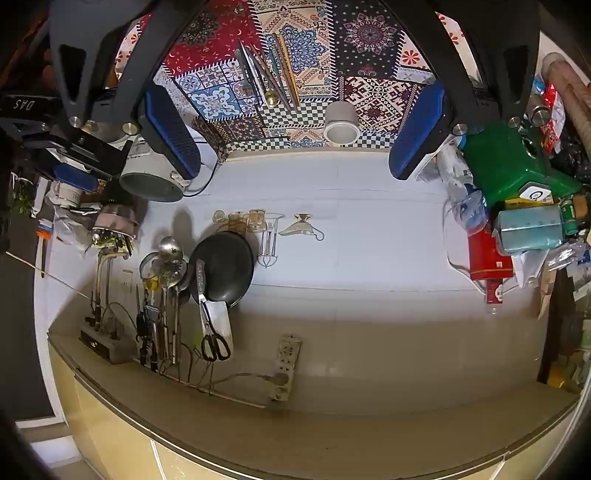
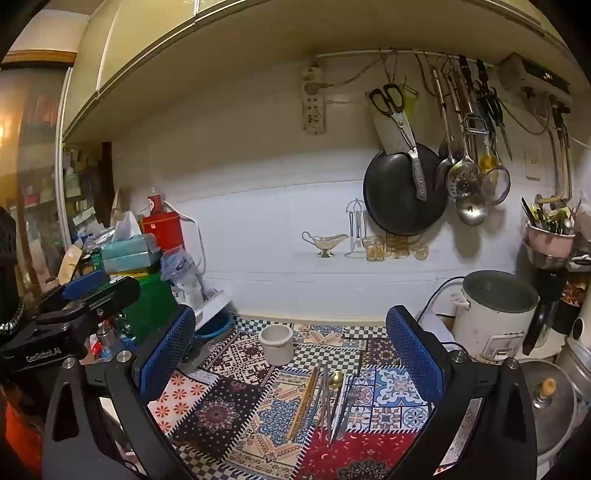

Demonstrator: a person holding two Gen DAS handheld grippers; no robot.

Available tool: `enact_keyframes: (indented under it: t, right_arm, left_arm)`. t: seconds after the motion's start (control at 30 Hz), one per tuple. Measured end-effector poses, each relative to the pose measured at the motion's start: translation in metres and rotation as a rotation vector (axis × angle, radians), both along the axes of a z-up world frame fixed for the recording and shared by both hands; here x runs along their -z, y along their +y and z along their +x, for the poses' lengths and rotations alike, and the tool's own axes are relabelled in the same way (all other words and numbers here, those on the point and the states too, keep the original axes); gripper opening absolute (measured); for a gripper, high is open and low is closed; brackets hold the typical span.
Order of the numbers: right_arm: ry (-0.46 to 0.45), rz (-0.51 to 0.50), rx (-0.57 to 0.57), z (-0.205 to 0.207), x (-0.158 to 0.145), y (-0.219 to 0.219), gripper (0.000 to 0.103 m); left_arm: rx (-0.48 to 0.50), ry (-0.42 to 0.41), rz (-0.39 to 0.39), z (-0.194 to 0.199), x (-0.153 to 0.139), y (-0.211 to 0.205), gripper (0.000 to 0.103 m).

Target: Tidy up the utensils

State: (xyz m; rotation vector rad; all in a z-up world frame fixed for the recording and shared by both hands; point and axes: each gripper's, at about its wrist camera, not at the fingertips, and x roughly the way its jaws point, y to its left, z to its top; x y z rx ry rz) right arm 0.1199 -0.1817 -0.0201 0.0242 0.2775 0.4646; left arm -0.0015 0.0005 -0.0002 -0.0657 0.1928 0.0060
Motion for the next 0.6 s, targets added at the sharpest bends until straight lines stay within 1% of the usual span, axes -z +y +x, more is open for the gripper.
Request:
enact_keyframes:
  t: [0.07, 0.1, 0.17, 0.2, 0.33, 0.43, 0.6]
  right_arm:
    - [0.002, 0.002, -0.001, -0.001, 0.0, 0.0, 0.103]
    - [0.003, 0.002, 0.0, -0.001, -0.001, 0.0, 0.103]
    - [0.004, 0.0, 0.001, -0.004, 0.0, 0.001, 0.103]
    - [0.01, 0.002, 0.001, 0.001, 0.008, 0.001, 0.103]
    - [0.022, 0.002, 0.013, 0.003, 0.012, 0.004, 0.103]
    - [0.034, 0.012, 0.012, 0.004, 0.005, 0.0, 0.103]
    - [0.04, 0.027, 0.011, 0.006, 0.004, -0.002, 0.103]
  left_arm:
    - [0.004, -0.001, -0.004, -0.002, 0.0, -0.001, 0.103]
    - [-0.013, 0.018, -0.006, 0.006, 0.0, -0.001, 0.103]
    - [-0.017, 0.019, -0.004, 0.008, 0.0, -0.003, 0.103]
    - [-0.019, 0.007, -0.032, 0.003, -0.001, 0.004, 0.103]
    - [-0.026, 0.011, -0.024, 0.005, 0.001, 0.003, 0.103]
    - [-0.026, 0.009, -0.024, 0.006, 0.001, 0.004, 0.103]
    - [-0.021, 0.015, -0.028, 0.01, 0.003, 0.007, 0.103]
